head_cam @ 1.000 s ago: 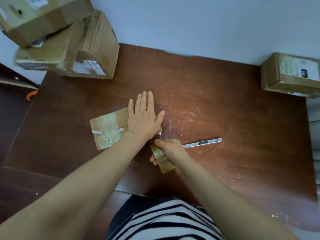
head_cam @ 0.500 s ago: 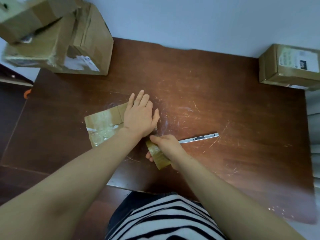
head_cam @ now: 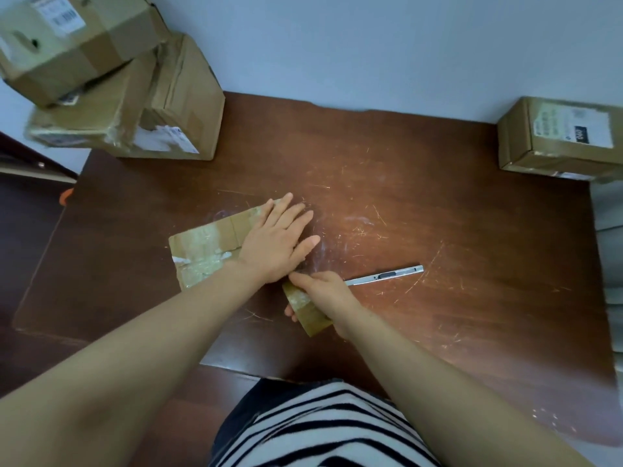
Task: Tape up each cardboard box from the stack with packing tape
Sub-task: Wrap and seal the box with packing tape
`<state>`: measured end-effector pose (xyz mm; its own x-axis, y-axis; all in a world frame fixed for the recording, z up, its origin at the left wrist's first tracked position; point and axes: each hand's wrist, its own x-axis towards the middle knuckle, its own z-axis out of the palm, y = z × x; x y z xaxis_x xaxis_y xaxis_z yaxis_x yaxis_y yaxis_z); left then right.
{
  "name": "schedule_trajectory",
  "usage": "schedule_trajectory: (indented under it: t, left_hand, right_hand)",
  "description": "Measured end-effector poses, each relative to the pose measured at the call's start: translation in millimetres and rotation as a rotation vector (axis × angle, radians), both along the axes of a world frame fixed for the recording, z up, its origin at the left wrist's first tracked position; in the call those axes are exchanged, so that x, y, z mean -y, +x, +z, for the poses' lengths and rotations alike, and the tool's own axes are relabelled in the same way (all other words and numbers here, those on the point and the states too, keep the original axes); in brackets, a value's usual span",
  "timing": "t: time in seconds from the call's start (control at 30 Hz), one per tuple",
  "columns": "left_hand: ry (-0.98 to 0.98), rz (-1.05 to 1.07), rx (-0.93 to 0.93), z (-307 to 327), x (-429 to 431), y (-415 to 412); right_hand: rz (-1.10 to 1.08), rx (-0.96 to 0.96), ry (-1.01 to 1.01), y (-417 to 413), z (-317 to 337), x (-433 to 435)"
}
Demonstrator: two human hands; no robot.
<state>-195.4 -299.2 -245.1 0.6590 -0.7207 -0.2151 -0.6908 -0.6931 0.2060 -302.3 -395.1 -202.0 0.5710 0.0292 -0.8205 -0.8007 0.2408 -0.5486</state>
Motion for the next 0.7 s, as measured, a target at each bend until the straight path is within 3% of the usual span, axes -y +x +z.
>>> schedule_trajectory:
  t: [0.1,0.13,0.2,0.27,0.4,0.5,0.6,0.7]
  left_hand:
    - [-0.283,0.241,-0.360,21.1,-2.7,2.2]
    - [-0.454,0.407,-0.398,30.1,-6.0,-1.3]
    - [-0.671,0.704,-0.273,47.8,-15.9,-14.1]
    - [-0.566,0.866,-0.309,54.1,-30.4,-34.7]
    - [-0.270,1.104,-1.001,59.8,-36.2,-75.5]
    - [-0.559,1.345,-1.206,43.3,-22.0,-87.5]
    - [-0.947,1.598,-1.279,29.0,-4.8,-87.6]
    - [-1.064,1.671,-1.315,24.0,4.4,-88.0]
  right_hand:
    - [0.026,0.027,0.000,-7.8,-0.2,1.9]
    - [0.036,0.036,-0.008,-10.6,0.2,2.7]
    - [0.046,0.035,-0.074,-16.0,0.3,4.0]
    - [0.062,0.037,-0.174,-21.6,-1.8,5.0]
    - [0.111,0.122,-0.251,-26.2,0.1,8.5]
    - [0.189,0.204,-0.297,-25.9,0.1,12.3]
    - [0.200,0.326,-0.560,-29.7,-11.5,34.8]
    - [0.484,0.376,-1.013,-39.4,-29.1,75.5]
